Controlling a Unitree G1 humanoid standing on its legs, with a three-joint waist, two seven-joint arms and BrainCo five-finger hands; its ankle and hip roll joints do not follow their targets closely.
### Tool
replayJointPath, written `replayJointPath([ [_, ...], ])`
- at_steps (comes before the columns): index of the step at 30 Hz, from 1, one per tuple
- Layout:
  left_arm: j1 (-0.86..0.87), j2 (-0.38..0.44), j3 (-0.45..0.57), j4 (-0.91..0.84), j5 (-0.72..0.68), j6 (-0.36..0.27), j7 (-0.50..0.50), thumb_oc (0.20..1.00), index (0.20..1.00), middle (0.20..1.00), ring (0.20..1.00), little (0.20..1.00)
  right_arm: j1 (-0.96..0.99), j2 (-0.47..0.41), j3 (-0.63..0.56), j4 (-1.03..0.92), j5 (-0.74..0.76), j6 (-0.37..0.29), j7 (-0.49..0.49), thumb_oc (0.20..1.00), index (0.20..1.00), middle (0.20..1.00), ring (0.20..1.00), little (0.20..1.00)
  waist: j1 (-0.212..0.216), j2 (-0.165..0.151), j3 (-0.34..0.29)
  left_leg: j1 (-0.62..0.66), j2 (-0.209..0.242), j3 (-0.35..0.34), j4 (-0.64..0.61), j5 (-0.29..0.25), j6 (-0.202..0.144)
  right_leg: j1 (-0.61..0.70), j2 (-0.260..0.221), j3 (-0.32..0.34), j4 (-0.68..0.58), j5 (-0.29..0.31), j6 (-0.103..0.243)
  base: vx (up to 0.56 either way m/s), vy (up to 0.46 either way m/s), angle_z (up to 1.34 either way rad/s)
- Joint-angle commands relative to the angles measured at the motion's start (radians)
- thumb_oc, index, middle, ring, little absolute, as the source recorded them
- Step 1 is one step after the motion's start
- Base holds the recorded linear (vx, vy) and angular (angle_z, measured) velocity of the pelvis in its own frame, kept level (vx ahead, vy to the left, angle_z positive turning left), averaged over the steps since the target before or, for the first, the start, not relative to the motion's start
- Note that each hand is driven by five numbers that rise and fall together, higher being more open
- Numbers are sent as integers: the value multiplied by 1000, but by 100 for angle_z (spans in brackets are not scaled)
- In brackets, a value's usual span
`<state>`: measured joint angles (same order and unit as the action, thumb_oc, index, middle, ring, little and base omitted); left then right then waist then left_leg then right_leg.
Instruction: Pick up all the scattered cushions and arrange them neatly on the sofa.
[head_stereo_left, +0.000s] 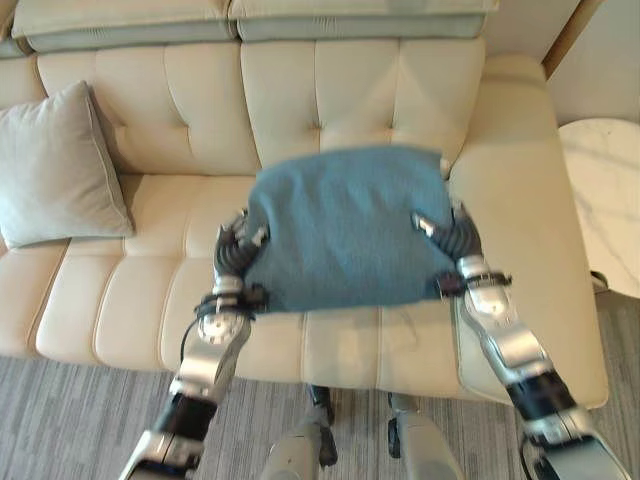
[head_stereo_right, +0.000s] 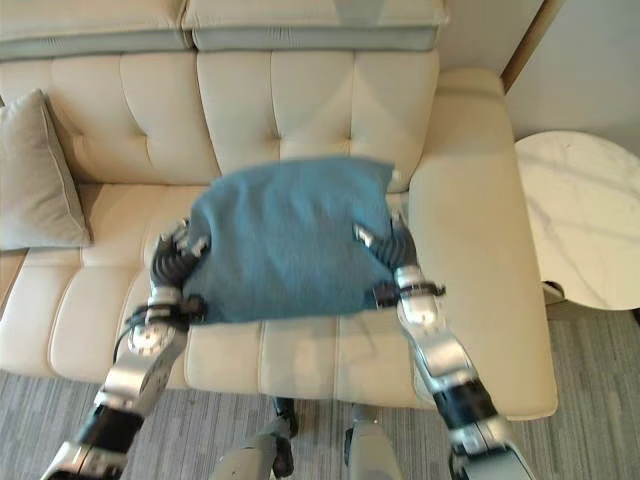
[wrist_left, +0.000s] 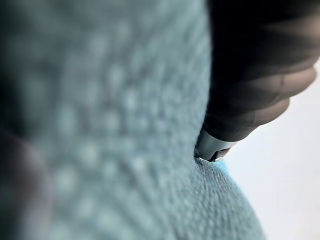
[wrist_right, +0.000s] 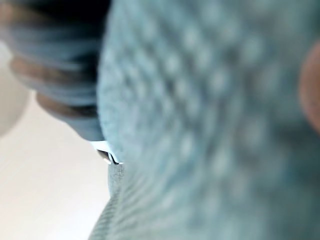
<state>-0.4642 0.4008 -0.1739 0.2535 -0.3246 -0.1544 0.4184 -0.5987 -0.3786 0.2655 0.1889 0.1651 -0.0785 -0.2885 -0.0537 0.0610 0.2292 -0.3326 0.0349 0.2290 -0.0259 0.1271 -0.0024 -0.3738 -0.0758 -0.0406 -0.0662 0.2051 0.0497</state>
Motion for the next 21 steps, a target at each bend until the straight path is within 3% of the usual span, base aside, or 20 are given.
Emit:
replayJointPath([
  [1, -288, 64, -128, -29, 116, -174, 80, 200, 200, 200, 200, 200, -258, 85, 87, -65, -78, -172, -95, 200, 200, 200, 200, 200, 12, -37, 1, -4, -17, -94, 99, -156, -47, -22, -18, 36, 138, -186, 68, -65, -9, 1],
  [3, -519, 132, -169, 73, 161, -173, 148, 200, 200, 200, 200, 200, -445, 57, 88, 21, -131, -173, -181, 200, 200, 200, 200, 200, 19, -37, 23, -51, -22, -102, 100, -145, -53, -59, -20, 36, 138, -175, 79, -61, -7, 0],
  [7, -739, 202, -226, 284, 198, -138, 201, 200, 200, 200, 200, 200, -613, 5, 108, 199, -181, -165, -285, 200, 200, 200, 200, 200, 26, -36, 52, -113, -29, -111, 85, -120, -57, -118, -24, 35, 122, -151, 91, -45, 1, 3],
  [8, -821, 220, -265, 380, 194, -111, 195, 636, 636, 636, 636, 636, -675, -14, 121, 316, -148, -153, -308, 473, 473, 473, 473, 473, 29, -32, 65, -141, -29, -115, 76, -105, -59, -144, -27, 31, 109, -137, 97, -51, 4, -1],
  [9, -827, 220, -267, 383, 193, -112, 194, 1000, 1000, 1000, 1000, 1000, -680, -14, 120, 320, -147, -156, -308, 768, 768, 768, 768, 768, 30, -33, 67, -142, -29, -115, 76, -104, -59, -146, -27, 31, 109, -137, 97, -52, -3, -1],
  [10, -860, 228, -286, 424, 191, -100, 184, 1000, 1000, 1000, 1000, 1000, -699, -27, 128, 362, -134, -144, -306, 1000, 1000, 1000, 1000, 1000, 30, -30, 73, -155, -29, -118, 71, -95, -60, -157, -27, 28, 105, -133, 98, -36, -27, 2],
  [12, -900, 240, -309, 502, 172, -77, 154, 1000, 1000, 1000, 1000, 1000, -717, -47, 159, 445, -92, -117, -263, 1000, 1000, 1000, 1000, 1000, 33, -27, 90, -180, -30, -122, 62, -79, -63, -180, -30, 24, 99, -123, 101, -35, -31, 7],
  [13, -901, 256, -319, 571, 148, -78, 118, 1000, 1000, 1000, 1000, 1000, -731, -86, 230, 513, -72, -90, -195, 1000, 1000, 1000, 1000, 1000, 36, -29, 102, -191, -32, -129, 52, -67, -64, -196, -28, 25, 97, -118, 100, -10, -16, 8],
  [15, -903, 257, -318, 573, 146, -80, 117, 1000, 1000, 1000, 1000, 1000, -734, -87, 232, 516, -71, -92, -194, 1000, 1000, 1000, 1000, 1000, 35, -28, 102, -193, -32, -130, 52, -67, -64, -198, -28, 25, 98, -118, 100, -12, -24, 3],
  [16, -825, 265, -284, 612, 63, -85, 67, 1000, 1000, 1000, 1000, 1000, -719, -138, 271, 599, -31, -52, -141, 1000, 1000, 1000, 1000, 1000, 38, -34, 117, -204, -30, -136, 38, -51, -68, -206, -28, 18, 90, -112, 99, -13, -33, 1],
  [21, -660, 215, -214, 643, -65, -89, -12, 1000, 1000, 1000, 1000, 1000, -639, -161, 266, 631, -7, -27, -93, 1000, 1000, 1000, 1000, 1000, 36, -51, 128, -190, -30, -142, 20, -40, -73, -194, -22, 15, 81, -109, 98, -8, -26, 7],
])
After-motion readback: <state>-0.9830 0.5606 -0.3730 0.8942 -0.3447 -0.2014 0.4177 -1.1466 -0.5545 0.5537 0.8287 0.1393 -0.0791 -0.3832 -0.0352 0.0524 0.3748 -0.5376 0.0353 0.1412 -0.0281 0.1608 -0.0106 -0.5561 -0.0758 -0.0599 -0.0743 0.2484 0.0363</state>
